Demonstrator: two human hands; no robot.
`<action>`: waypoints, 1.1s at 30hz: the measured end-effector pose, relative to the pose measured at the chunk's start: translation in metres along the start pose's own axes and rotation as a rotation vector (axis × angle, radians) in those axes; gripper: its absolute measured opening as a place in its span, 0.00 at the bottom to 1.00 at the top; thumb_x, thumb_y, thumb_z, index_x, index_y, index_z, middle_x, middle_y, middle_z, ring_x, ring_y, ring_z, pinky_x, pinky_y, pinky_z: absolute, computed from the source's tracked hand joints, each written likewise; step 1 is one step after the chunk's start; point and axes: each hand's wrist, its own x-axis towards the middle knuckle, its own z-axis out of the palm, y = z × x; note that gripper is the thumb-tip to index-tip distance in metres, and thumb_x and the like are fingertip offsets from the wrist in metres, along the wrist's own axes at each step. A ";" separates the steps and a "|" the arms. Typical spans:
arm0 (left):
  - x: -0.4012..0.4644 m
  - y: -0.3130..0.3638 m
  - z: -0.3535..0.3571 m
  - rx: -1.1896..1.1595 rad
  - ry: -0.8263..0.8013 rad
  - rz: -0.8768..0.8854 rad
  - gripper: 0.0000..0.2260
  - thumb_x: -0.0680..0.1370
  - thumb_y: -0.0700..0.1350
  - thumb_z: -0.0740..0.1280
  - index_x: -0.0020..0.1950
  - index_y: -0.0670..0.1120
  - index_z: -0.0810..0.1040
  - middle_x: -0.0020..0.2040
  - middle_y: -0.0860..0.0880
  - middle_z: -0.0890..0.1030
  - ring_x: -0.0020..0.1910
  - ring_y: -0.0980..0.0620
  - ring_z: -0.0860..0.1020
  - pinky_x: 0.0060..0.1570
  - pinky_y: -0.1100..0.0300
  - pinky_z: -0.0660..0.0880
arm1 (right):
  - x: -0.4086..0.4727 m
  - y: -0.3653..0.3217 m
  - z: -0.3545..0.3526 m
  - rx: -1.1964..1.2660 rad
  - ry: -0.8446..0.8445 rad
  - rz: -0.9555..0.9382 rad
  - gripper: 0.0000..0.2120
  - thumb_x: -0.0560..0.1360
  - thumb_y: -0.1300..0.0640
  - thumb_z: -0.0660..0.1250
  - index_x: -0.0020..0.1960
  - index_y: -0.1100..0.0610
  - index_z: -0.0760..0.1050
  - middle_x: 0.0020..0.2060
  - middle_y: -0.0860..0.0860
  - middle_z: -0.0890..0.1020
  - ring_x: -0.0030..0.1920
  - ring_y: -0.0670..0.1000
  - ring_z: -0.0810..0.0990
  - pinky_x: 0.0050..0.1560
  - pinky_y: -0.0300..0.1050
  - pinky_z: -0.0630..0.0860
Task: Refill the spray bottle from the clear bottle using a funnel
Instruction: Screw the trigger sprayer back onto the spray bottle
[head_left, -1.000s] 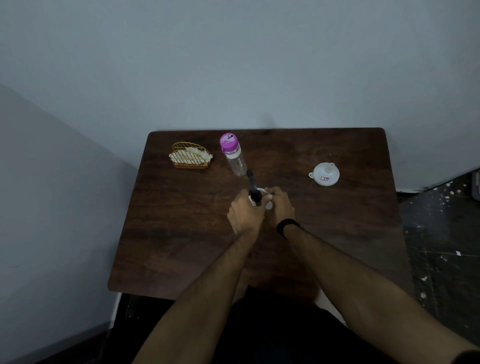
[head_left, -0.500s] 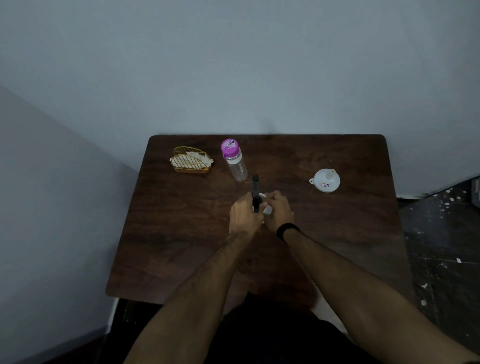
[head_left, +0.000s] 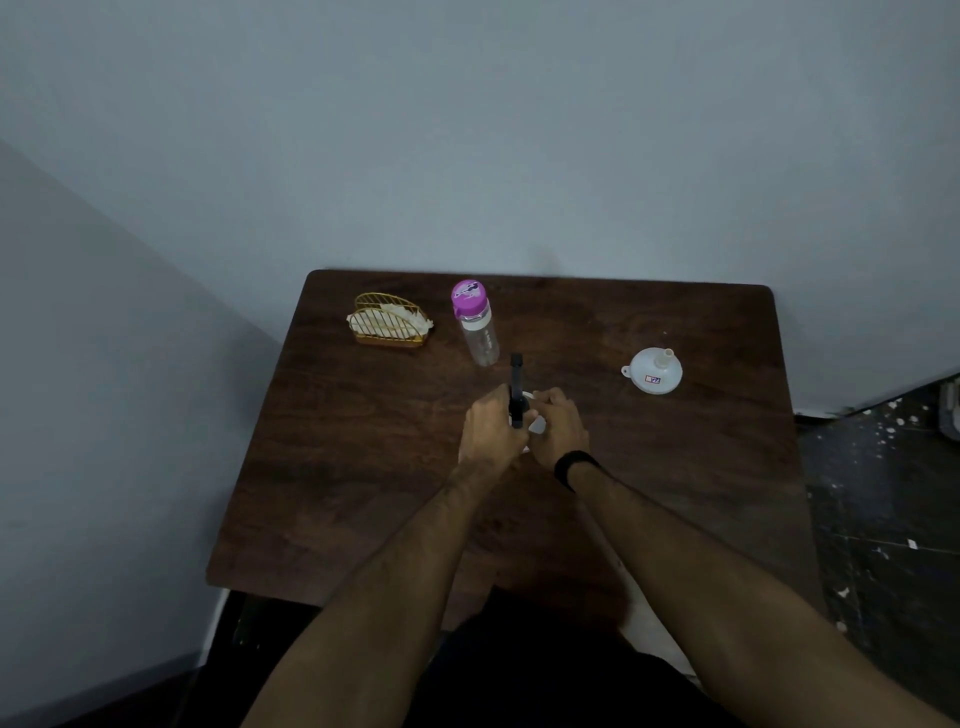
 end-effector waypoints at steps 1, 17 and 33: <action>0.002 -0.002 -0.002 0.014 -0.016 0.014 0.11 0.75 0.43 0.73 0.55 0.41 0.81 0.47 0.40 0.84 0.48 0.42 0.82 0.49 0.53 0.77 | 0.000 0.000 0.000 -0.014 -0.010 0.006 0.14 0.79 0.49 0.61 0.62 0.48 0.78 0.62 0.49 0.71 0.62 0.54 0.68 0.55 0.55 0.73; 0.005 -0.068 -0.018 -0.270 -0.330 -0.112 0.22 0.77 0.47 0.72 0.70 0.46 0.74 0.66 0.48 0.78 0.62 0.54 0.75 0.65 0.58 0.71 | -0.002 -0.010 0.020 0.078 0.092 0.136 0.25 0.68 0.50 0.75 0.64 0.51 0.75 0.63 0.49 0.74 0.63 0.53 0.72 0.60 0.56 0.74; 0.032 -0.136 -0.041 -0.204 -0.611 -0.126 0.43 0.72 0.36 0.74 0.81 0.52 0.55 0.79 0.48 0.63 0.74 0.47 0.68 0.57 0.61 0.74 | 0.003 -0.040 0.053 0.037 0.203 0.193 0.28 0.67 0.48 0.77 0.64 0.50 0.74 0.63 0.49 0.74 0.63 0.54 0.74 0.60 0.55 0.75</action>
